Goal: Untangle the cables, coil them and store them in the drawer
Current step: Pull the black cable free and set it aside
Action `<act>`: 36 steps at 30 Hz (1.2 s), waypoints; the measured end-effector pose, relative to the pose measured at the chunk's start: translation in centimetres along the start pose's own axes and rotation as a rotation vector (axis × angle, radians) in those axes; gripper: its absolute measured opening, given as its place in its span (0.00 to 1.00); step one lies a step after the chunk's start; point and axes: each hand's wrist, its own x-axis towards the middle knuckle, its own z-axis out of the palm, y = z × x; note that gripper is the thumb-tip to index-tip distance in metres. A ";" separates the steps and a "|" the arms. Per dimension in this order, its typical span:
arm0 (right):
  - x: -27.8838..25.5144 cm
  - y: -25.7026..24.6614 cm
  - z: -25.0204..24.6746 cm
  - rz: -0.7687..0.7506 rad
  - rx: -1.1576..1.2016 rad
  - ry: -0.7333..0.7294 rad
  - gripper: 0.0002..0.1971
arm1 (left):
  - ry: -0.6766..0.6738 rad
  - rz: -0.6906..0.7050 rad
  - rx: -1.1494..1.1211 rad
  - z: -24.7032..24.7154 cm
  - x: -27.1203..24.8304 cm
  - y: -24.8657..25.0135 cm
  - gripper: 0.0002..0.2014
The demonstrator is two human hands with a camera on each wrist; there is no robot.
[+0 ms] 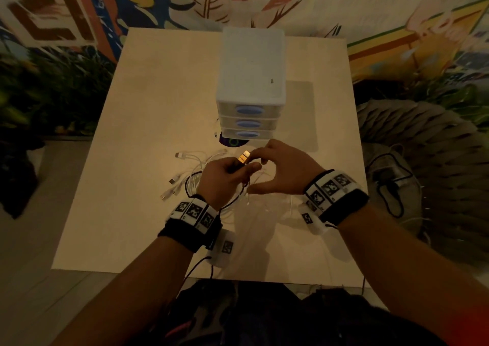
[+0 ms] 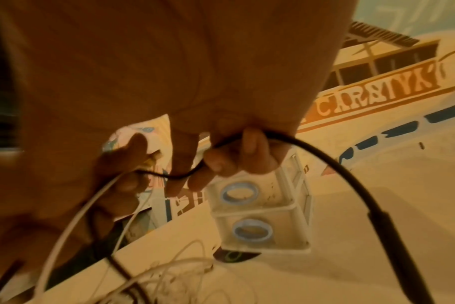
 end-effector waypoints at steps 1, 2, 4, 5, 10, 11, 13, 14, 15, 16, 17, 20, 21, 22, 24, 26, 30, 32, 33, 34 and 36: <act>0.0 -0.2 0.6 0.008 -0.002 0.033 0.30 | 0.010 -0.003 -0.034 0.1 -0.1 0.1 0.14; 0.1 -0.4 1.1 0.009 0.003 0.056 0.29 | 0.023 -0.001 -0.053 0.1 -0.2 0.2 0.13; 0.2 -0.3 1.9 -0.005 0.028 0.078 0.25 | 0.032 0.011 -0.050 -0.2 -0.3 0.1 0.10; 0.1 -0.2 2.2 -0.011 0.056 0.084 0.23 | 0.015 0.023 -0.031 -0.4 -0.3 -0.1 0.08; -0.8 0.4 1.8 0.044 0.238 0.008 0.24 | -0.068 0.138 0.123 -0.9 -0.7 -1.1 0.02; -0.9 0.8 1.7 0.047 0.237 0.017 0.22 | -0.068 0.142 0.143 -0.9 -0.9 -1.2 0.03; -0.8 1.4 1.0 0.054 0.223 0.045 0.15 | -0.081 0.121 0.142 -1.0 -1.3 -1.2 0.06; -0.8 1.7 0.7 0.058 0.222 0.051 0.11 | -0.088 0.107 0.131 -1.1 -1.5 -1.2 0.08; -0.7 1.9 0.4 0.060 0.221 0.056 0.10 | -0.095 0.102 0.129 -1.1 -1.8 -1.0 0.09; -0.6 2.0 0.2 0.051 0.226 0.055 0.09 | -0.105 0.101 0.134 -1.1 -2.1 -0.9 0.10; -0.6 1.9 0.1 0.033 0.243 0.049 0.11 | -0.117 0.103 0.138 -1.1 -2.4 -0.8 0.10; -0.1 0.9 -0.1 -0.001 0.348 0.019 0.16 | -0.120 0.145 0.187 -1.2 -3.0 -0.5 0.07; 0.2 0.4 0.0 -0.003 0.384 0.007 0.12 | -0.115 0.164 0.212 -1.3 -3.1 -0.4 0.07; 0.4 -0.1 0.1 -0.012 0.405 0.001 0.09 | -0.110 0.172 0.224 -1.5 -3.2 -0.4 0.07; 0.9 -0.5 0.5 -0.032 0.405 0.040 0.07 | -0.092 0.152 0.226 -1.8 -3.3 -0.3 0.08; 1.0 -0.4 0.3 -0.046 0.381 0.109 0.06 | -0.067 0.118 0.209 -2.3 -3.4 -0.5 0.08; 0.6 -0.4 -0.3 -0.080 0.332 0.016 0.12 | -0.066 0.082 0.152 -3.2 -3.8 -0.4 0.08; 0.6 -0.9 0.5 -0.136 0.209 0.046 0.11 | -0.070 0.087 0.122 -3.1 -4.0 -0.1 0.08; 0.6 -1.1 1.0 -0.158 0.170 0.098 0.09 | -0.068 0.092 0.120 -3.1 -4.1 0.0 0.08; 0.5 -1.1 1.3 -0.161 0.176 0.147 0.08 | -0.061 0.098 0.124 -3.1 -4.2 0.0 0.08; 0.2 -1.0 1.3 -0.122 0.257 0.192 0.08 | -0.045 0.105 0.127 -3.3 -4.3 -0.2 0.08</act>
